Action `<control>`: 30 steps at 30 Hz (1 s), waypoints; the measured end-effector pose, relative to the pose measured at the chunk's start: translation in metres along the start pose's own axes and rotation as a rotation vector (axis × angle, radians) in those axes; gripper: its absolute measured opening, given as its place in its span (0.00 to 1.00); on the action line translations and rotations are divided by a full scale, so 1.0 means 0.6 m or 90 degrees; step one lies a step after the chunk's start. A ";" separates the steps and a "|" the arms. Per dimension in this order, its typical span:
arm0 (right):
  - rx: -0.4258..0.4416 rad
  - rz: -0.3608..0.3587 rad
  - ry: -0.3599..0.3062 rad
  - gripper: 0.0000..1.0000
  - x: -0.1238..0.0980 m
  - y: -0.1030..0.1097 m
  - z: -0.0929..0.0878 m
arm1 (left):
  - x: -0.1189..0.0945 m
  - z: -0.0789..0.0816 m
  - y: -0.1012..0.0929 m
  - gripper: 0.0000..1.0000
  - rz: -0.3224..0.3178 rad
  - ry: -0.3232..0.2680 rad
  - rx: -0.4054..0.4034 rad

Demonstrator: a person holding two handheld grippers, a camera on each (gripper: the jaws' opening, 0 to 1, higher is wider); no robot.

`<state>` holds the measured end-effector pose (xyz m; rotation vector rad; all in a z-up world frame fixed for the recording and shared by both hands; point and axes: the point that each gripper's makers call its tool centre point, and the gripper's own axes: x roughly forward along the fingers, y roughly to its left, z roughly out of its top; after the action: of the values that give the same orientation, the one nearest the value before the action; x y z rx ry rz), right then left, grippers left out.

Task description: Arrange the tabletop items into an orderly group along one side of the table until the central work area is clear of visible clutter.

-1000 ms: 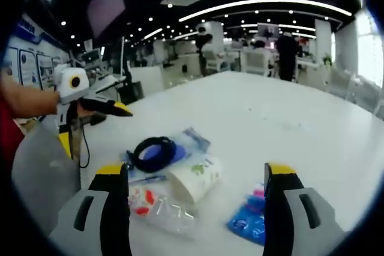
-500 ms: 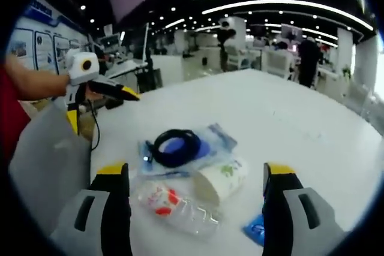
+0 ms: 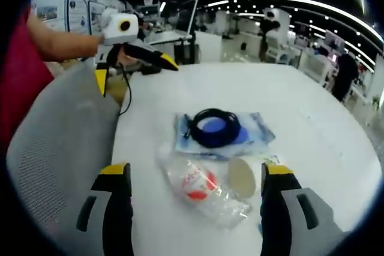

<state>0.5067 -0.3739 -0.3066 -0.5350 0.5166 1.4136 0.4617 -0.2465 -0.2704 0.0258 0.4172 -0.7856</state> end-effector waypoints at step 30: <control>-0.148 0.224 0.218 0.64 0.039 -0.001 -0.078 | -0.020 -0.024 -0.005 0.93 -0.002 0.001 -0.030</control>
<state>0.5081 -0.3852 -0.3576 -0.9159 0.7520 1.7401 0.4471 -0.2382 -0.2788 -0.0184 0.4381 -0.7782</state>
